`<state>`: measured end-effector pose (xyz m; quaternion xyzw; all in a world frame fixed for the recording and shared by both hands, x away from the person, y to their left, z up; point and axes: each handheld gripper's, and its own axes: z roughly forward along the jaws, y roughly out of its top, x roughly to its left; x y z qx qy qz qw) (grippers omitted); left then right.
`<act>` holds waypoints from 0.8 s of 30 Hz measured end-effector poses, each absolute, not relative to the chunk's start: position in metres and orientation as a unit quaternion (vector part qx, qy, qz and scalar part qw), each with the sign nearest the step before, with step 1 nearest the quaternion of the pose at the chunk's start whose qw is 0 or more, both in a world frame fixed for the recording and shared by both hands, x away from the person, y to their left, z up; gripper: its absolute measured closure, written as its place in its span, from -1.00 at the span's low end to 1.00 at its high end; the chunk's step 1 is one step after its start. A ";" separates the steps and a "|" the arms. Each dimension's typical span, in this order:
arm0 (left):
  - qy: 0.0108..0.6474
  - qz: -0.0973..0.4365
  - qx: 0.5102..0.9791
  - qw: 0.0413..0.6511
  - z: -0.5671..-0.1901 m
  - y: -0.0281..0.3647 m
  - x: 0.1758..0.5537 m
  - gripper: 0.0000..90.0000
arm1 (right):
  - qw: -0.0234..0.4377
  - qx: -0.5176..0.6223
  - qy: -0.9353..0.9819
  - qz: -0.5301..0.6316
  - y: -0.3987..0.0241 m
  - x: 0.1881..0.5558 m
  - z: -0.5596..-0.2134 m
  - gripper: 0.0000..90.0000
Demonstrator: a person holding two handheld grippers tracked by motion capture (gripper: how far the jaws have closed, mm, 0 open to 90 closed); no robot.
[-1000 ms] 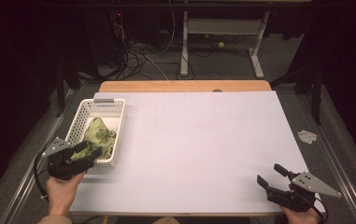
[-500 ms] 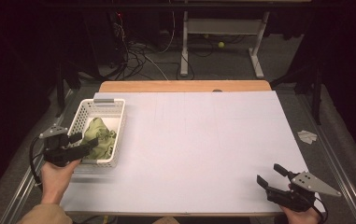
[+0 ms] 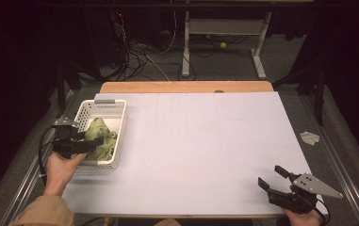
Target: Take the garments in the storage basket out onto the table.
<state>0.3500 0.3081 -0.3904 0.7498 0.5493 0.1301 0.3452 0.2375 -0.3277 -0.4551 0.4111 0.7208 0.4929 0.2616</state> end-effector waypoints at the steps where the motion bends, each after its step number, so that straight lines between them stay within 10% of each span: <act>1: 0.550 0.126 0.751 0.343 -0.392 0.308 0.352 -0.49 | 0.262 0.410 0.721 0.493 -0.328 0.238 -0.455 -0.48; 24: 0.539 0.080 0.797 0.261 -0.402 0.288 0.369 -0.55 | 0.259 0.407 0.727 0.489 -0.326 0.239 -0.455 -0.48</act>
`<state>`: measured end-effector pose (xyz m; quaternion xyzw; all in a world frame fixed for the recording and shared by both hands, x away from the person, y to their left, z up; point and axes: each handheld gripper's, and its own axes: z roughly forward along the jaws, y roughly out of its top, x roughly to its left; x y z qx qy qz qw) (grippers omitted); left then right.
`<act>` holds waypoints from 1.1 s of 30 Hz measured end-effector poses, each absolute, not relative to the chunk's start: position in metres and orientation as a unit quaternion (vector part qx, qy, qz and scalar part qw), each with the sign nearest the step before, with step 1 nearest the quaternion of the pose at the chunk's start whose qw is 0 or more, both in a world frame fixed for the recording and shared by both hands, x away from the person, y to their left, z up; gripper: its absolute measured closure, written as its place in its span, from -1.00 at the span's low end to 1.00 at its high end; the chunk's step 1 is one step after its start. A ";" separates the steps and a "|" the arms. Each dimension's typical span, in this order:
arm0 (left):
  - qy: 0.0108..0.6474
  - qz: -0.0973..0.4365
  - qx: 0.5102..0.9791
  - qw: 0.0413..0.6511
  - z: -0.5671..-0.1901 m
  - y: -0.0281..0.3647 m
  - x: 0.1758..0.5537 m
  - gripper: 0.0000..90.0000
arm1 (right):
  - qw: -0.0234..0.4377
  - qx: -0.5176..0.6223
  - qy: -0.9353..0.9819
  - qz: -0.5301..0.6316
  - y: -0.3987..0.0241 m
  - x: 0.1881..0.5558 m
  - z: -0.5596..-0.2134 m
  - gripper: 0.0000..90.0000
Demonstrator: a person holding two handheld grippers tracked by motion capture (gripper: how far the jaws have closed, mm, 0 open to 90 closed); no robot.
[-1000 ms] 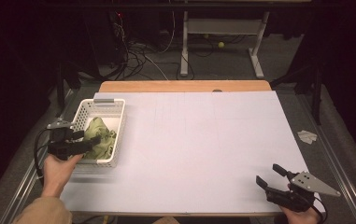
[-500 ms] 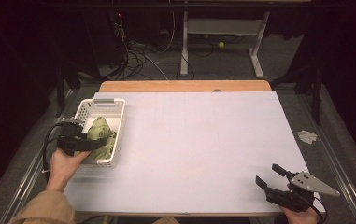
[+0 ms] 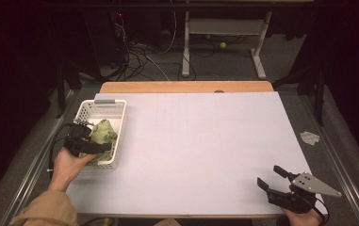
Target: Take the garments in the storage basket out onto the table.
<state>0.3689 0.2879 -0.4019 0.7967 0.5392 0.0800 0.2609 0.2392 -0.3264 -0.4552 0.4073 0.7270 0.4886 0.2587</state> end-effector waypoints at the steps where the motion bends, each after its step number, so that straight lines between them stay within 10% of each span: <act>1: 0.539 0.080 0.798 0.256 -0.402 0.287 0.370 -0.55 | 0.258 0.407 0.727 0.488 -0.326 0.239 -0.455 -0.48; 33: 0.577 0.046 0.799 0.160 -0.418 0.283 0.425 -0.63 | 0.255 0.407 0.727 0.491 -0.328 0.240 -0.455 -0.47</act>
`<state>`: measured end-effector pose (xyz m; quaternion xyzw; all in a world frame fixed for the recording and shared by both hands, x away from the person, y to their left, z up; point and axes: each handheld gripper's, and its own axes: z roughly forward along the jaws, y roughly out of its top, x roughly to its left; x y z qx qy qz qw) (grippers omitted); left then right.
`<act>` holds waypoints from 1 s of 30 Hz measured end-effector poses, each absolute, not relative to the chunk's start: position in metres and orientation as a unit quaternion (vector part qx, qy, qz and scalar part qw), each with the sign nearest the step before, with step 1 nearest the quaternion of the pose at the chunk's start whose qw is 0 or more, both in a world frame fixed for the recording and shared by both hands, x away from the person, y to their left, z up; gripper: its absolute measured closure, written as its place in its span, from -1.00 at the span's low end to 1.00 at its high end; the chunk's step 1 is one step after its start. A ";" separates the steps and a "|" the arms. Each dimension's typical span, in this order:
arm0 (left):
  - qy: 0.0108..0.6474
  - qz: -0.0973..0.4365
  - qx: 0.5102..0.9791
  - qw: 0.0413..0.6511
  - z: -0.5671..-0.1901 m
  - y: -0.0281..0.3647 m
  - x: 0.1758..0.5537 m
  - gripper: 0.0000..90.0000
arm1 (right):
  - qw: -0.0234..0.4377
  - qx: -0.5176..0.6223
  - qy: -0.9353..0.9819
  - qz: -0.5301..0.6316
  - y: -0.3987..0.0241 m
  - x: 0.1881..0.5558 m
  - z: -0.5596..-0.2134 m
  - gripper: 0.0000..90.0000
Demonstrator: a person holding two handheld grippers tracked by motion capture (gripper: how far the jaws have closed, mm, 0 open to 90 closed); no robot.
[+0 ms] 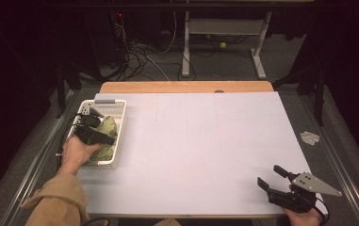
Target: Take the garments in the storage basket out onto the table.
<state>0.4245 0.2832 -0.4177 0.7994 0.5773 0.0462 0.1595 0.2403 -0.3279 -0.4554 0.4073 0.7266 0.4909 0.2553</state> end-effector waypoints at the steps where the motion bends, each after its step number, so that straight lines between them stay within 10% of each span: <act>1: 0.577 0.046 0.799 0.160 -0.418 0.283 0.425 -0.62 | 0.255 0.407 0.727 0.491 -0.328 0.240 -0.455 -0.47; 30: 0.592 0.009 0.786 0.178 -0.417 0.283 0.425 0.21 | 0.253 0.402 0.731 0.491 -0.326 0.241 -0.455 -0.45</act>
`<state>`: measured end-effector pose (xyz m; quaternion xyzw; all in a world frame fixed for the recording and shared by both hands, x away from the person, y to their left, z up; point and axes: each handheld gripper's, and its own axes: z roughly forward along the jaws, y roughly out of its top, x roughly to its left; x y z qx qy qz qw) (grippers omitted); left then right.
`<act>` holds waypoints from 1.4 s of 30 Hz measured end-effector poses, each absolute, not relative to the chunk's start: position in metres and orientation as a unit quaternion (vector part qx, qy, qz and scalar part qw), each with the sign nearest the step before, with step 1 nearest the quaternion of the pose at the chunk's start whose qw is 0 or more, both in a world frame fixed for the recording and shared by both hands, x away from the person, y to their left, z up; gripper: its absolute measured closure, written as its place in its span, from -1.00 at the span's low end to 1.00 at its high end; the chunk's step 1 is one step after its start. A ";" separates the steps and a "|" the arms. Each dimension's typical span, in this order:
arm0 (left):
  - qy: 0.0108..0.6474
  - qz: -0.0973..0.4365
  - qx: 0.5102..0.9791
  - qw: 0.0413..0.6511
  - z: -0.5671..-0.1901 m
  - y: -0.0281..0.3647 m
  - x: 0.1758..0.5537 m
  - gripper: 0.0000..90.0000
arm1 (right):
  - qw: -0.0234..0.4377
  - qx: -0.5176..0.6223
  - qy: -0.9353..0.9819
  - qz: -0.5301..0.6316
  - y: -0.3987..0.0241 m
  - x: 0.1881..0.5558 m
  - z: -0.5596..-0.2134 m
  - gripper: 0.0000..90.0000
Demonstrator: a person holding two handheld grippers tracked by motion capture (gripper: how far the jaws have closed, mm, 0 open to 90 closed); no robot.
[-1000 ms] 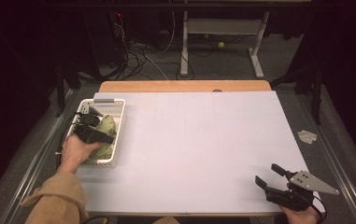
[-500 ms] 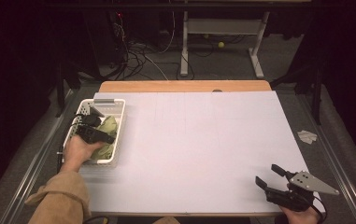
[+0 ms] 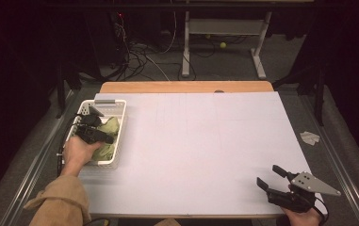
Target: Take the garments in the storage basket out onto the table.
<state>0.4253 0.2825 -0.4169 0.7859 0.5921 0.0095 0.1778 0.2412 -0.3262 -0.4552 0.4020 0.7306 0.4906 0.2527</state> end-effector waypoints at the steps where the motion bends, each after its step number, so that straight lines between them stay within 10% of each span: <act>1: 0.590 0.014 0.787 0.181 -0.416 0.282 0.424 0.21 | 0.252 0.402 0.731 0.490 -0.326 0.242 -0.455 -0.45; 42: 0.535 0.099 0.766 0.344 -0.308 0.279 0.396 0.22 | 0.249 0.402 0.732 0.490 -0.326 0.244 -0.455 -0.45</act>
